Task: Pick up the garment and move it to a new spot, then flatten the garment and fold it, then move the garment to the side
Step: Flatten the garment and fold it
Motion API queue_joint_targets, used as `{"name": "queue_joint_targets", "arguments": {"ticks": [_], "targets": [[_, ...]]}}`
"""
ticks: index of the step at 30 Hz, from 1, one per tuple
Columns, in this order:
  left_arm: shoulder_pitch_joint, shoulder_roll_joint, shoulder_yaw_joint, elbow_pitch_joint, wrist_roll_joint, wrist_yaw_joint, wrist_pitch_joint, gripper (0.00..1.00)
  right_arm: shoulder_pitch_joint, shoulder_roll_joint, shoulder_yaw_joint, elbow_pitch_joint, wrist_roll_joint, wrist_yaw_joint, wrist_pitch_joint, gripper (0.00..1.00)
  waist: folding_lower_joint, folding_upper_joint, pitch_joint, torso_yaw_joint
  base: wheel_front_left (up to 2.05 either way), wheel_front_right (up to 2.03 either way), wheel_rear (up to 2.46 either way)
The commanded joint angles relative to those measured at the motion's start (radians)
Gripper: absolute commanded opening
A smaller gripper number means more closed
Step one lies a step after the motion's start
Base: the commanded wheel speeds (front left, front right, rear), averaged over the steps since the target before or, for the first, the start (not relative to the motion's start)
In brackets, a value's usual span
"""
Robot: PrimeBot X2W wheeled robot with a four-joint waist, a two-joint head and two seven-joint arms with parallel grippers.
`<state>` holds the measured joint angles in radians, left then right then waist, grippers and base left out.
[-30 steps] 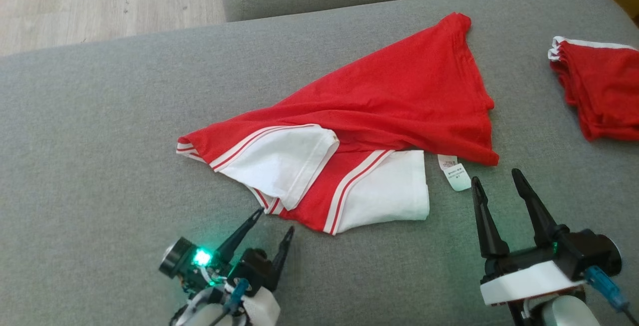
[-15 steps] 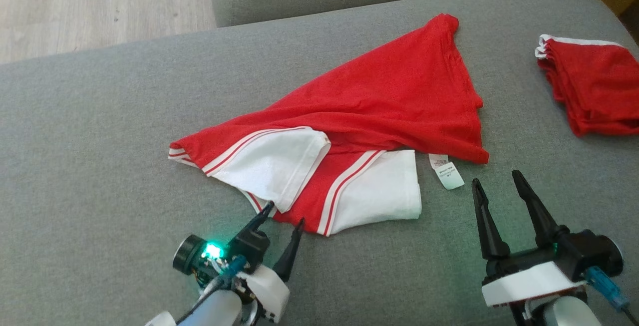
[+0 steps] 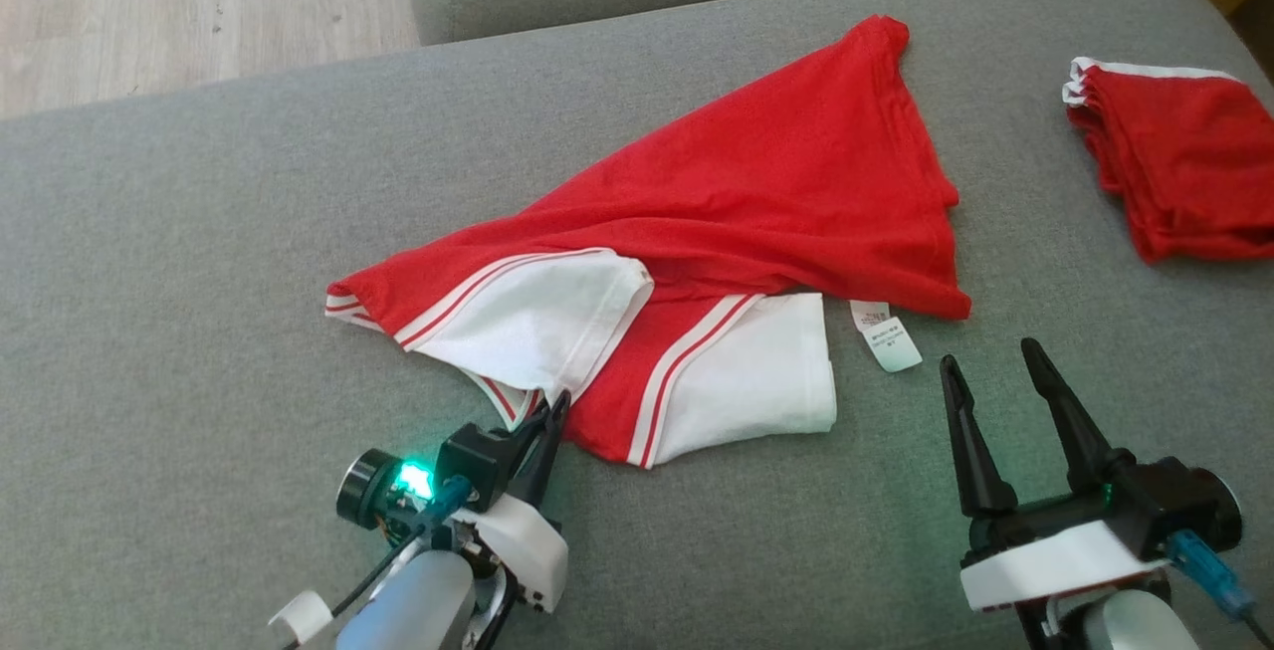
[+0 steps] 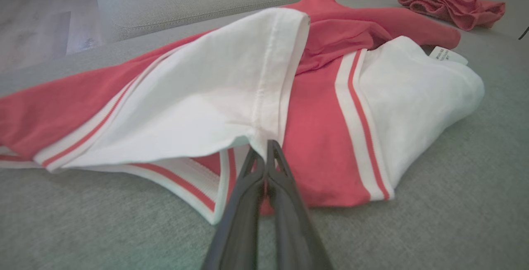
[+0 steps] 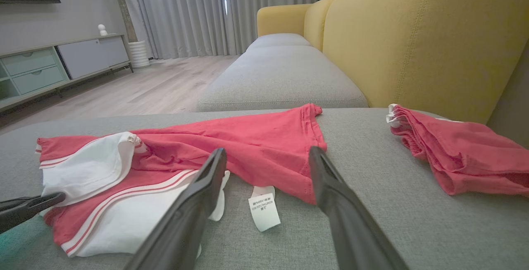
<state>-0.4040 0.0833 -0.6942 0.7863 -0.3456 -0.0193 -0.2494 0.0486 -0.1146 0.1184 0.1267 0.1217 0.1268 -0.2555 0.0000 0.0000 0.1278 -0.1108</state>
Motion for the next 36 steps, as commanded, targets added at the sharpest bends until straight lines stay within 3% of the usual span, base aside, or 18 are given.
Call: {"name": "queue_joint_targets", "arguments": {"ticks": [1, 5, 11, 13, 22, 29, 36], "targets": [[-0.044, 0.001, 0.036, -0.016, -0.010, -0.005, -0.012, 0.00, -0.034, -0.014, 0.017, -0.030, -0.007, 0.004, -0.006, 1.00, 0.0000, 0.0000, 0.001, 0.001, 0.00, 0.00, 0.00], [-0.051, 0.001, 0.051, -0.040, -0.008, -0.008, -0.012, 0.00, -0.036, -0.010, 0.010, -0.028, -0.003, 0.004, -0.006, 1.00, 0.0000, 0.0000, 0.005, 0.009, 0.00, 0.00, 0.00], [-0.070, 0.040, 0.137, -0.208, -0.001, 0.001, -0.012, 0.00, -0.070, -0.002, 0.000, 0.043, 0.007, 0.004, -0.006, 1.00, 0.0000, 0.0000, 0.022, 0.037, 0.00, 0.00, 0.00], [-0.081, 0.072, 0.180, -0.289, 0.005, 0.002, -0.012, 0.00, -0.106, 0.008, -0.035, 0.106, 0.008, 0.004, -0.006, 1.00, 0.0000, 0.0000, 0.031, 0.052, 0.00, 0.00, 0.00], [-0.105, 0.145, 0.246, -0.417, 0.014, 0.011, -0.012, 0.00, -0.229, 0.002, -0.121, 0.342, -0.034, 0.004, 0.010, 1.00, 0.0000, 0.0000, 0.048, 0.088, 0.00, 0.00, 0.00], [-0.121, 0.178, 0.273, -0.468, 0.006, 0.017, -0.011, 0.00, -0.297, -0.028, -0.103, 0.471, -0.058, 0.004, 0.095, 1.00, 0.0000, 0.0000, 0.059, 0.110, 0.00, 0.00, 0.00], [-0.121, 0.186, 0.270, -0.492, 0.004, 0.022, -0.008, 0.00, -0.317, -0.039, -0.066, 0.508, -0.044, 0.004, 0.100, 1.00, 0.0000, 0.0000, 0.067, 0.122, 0.00, 0.00, 0.00]]}}
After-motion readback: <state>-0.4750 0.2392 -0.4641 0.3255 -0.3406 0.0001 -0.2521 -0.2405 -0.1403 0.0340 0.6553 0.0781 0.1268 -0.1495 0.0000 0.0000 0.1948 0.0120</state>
